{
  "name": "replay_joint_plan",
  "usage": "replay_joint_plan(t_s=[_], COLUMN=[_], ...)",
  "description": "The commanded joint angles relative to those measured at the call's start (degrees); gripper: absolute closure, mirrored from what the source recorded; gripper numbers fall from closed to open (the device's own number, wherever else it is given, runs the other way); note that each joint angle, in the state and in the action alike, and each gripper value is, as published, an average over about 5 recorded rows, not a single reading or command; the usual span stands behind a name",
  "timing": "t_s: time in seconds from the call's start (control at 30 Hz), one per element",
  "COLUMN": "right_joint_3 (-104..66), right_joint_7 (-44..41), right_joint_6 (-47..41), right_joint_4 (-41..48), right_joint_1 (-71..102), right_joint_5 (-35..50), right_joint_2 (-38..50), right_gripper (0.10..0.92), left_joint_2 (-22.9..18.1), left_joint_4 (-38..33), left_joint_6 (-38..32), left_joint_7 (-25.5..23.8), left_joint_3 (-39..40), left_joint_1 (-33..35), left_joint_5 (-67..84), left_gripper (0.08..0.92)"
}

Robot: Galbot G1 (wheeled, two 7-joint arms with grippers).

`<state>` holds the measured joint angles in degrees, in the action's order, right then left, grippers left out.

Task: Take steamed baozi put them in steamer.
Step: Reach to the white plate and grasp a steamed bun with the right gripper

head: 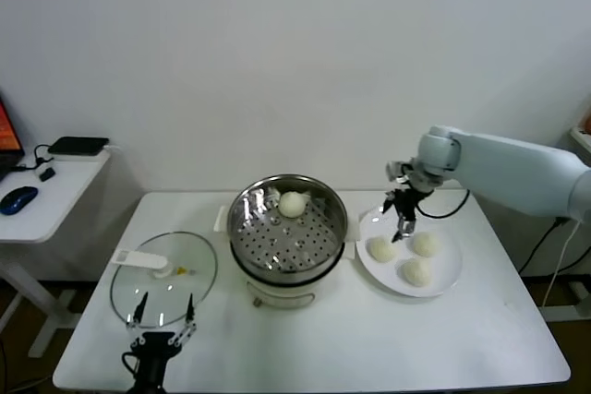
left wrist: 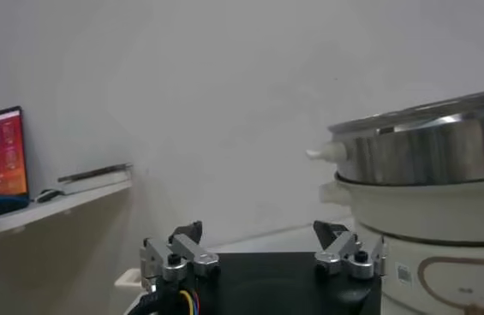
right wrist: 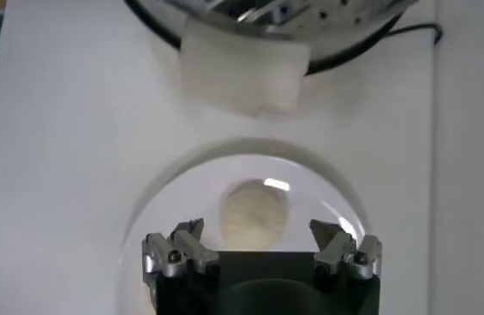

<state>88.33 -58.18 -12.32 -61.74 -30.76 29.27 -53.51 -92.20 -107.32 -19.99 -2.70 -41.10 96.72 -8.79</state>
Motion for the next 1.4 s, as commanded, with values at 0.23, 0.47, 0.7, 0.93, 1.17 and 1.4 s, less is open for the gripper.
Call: replay_joint_plan(t_s=[0.23, 0.47, 0.7, 0.93, 1.17, 1.4], right_joint_3=[-5.8, -10.2, -13.2, -13.3, -13.3, -13.7], right_joint_7=[-0.3, 0.4, 0.9, 0.7, 0.3, 0.0], right_joint_6=[-0.8, -0.2, 0.2, 0.2, 0.1, 0.2], right_joint_4=[8.0, 12.3, 15.5, 16.1, 16.1, 16.6], right_joint_1=[10.2, 14.4, 16.4, 16.5, 16.5, 16.7], right_joint_5=[-7.9, -10.1, -10.9, -11.1, -11.2, -11.2], right_joint_2=[-2.2, -4.5, -6.8, -7.6, -7.3, -7.5], right_gripper=[0.203, 0.203, 0.203, 0.203, 0.203, 0.227], left_joint_2=[-2.5, -2.2, -2.0, -2.0, -2.2, -2.3], left_joint_4=[1.0, 1.1, 1.0, 0.9, 0.9, 1.1], left_joint_6=[-0.3, -0.4, -0.4, -0.5, -0.5, -0.5], left_joint_7=[0.0, 0.0, 0.1, 0.1, 0.0, 0.1], left_joint_3=[-0.1, -0.1, -0.1, -0.3, -0.4, -0.3], left_joint_1=[-0.2, -0.1, 0.0, 0.1, 0.1, -0.1], left_joint_5=[-1.0, -1.2, -1.3, -1.3, -1.4, -1.8], left_gripper=[0.177, 0.177, 0.177, 0.177, 0.177, 0.177])
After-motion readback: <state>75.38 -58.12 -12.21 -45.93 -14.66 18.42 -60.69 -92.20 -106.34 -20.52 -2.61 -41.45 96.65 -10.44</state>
